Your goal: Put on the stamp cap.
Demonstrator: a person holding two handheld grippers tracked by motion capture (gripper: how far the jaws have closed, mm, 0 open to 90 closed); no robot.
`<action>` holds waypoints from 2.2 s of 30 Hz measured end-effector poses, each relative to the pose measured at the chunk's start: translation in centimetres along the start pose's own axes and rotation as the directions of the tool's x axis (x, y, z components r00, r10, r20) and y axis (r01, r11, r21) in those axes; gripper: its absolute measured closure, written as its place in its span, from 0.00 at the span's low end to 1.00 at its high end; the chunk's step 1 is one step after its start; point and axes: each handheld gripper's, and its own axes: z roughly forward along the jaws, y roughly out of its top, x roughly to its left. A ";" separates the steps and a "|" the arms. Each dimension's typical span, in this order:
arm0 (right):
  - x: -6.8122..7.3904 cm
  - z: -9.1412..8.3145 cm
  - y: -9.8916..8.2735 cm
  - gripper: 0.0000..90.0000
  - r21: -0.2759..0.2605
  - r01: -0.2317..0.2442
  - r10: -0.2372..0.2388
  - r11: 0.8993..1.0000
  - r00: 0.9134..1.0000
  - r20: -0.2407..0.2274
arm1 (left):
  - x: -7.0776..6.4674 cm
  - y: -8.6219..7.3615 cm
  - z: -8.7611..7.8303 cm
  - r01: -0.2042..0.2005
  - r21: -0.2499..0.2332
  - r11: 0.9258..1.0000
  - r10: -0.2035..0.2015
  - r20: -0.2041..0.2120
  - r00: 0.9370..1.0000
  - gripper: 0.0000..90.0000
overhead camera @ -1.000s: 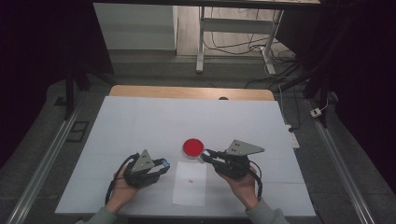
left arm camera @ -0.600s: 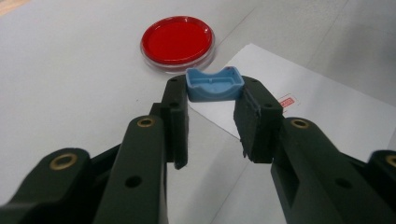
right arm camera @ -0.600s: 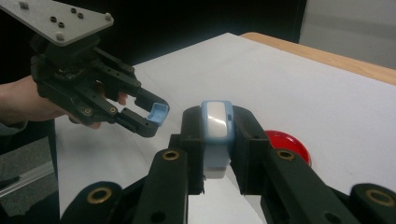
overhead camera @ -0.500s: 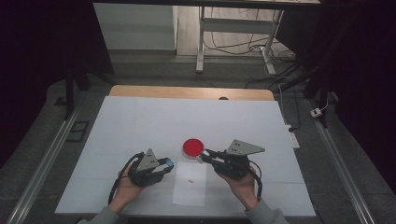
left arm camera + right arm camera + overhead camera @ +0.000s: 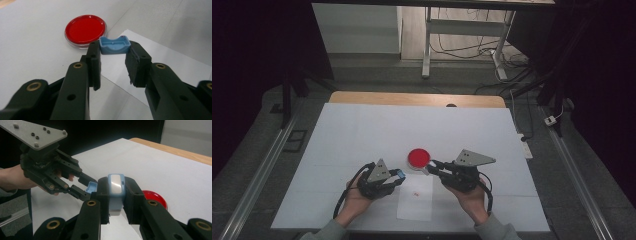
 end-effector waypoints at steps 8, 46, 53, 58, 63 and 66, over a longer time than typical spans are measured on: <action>0.0 0.1 0.0 0.84 0.002 -0.001 0.001 1.000 1.000 0.001 | -0.4 0.4 0.7 -0.012 0.005 1.000 0.012 0.005 1.000 0.73; 1.1 1.2 -0.3 0.84 0.011 -0.017 0.016 1.000 1.000 0.017 | -2.3 2.0 2.8 -0.056 -0.007 0.998 0.056 0.022 0.998 0.73; 1.3 1.5 -0.4 0.84 0.013 -0.020 0.020 1.000 1.000 0.019 | -2.5 2.2 3.0 -0.059 -0.008 0.998 0.059 0.024 0.998 0.73; 1.4 1.6 -0.5 0.84 0.020 -0.026 0.026 0.999 0.999 0.025 | -2.6 2.2 3.0 -0.060 -0.014 0.998 0.061 0.018 0.998 0.73; 1.5 1.8 -0.6 0.84 0.019 -0.033 0.032 0.999 0.999 0.034 | -2.7 2.3 3.1 -0.063 -0.017 0.998 0.063 0.015 0.998 0.73; 1.5 1.8 -0.7 0.84 0.025 -0.037 0.036 0.999 0.999 0.039 | -2.7 2.3 3.1 -0.064 -0.020 0.998 0.064 0.012 0.998 0.73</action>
